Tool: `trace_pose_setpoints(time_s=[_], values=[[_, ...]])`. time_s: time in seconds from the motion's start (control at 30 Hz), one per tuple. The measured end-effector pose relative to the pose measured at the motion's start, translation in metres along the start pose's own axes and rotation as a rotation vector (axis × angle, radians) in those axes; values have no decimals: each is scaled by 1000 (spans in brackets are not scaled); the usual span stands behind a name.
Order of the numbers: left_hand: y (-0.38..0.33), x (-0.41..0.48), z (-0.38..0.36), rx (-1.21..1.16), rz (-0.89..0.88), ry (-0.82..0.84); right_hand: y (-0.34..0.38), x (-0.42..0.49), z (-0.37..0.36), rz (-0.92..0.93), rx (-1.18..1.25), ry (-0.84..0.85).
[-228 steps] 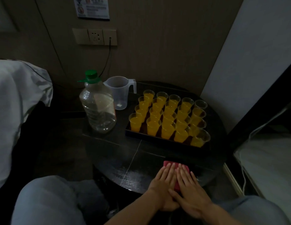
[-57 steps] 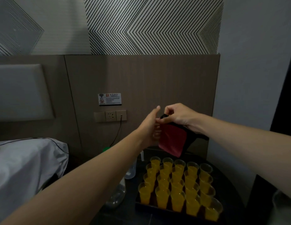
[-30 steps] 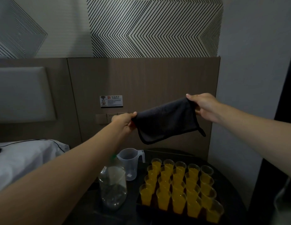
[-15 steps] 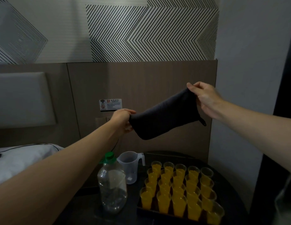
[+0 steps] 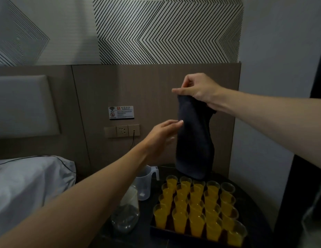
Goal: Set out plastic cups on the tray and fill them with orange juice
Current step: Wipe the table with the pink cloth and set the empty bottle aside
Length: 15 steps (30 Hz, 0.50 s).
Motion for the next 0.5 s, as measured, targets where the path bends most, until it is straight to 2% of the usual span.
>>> trace_pose_setpoints(time_s=[0.23, 0.37, 0.5], values=[[-12, -3, -26, -157, 53, 297, -11, 0, 8, -111, -121, 34], [-16, -4, -31, -239, -18, 275, -38, -7, 6, -238, -172, 46], [-17, -5, -23, -307, -65, 213, -59, -19, 3, -393, -162, 190]])
Point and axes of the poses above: each hand's wrist, its own x-axis towards the middle knuckle, its own z-axis out of the back of the hand, y = z × x, the point moved 3 cm from there along x, towards the middle knuckle, and after that the axes turned 14 degrees about y, right-handed, at the moved point
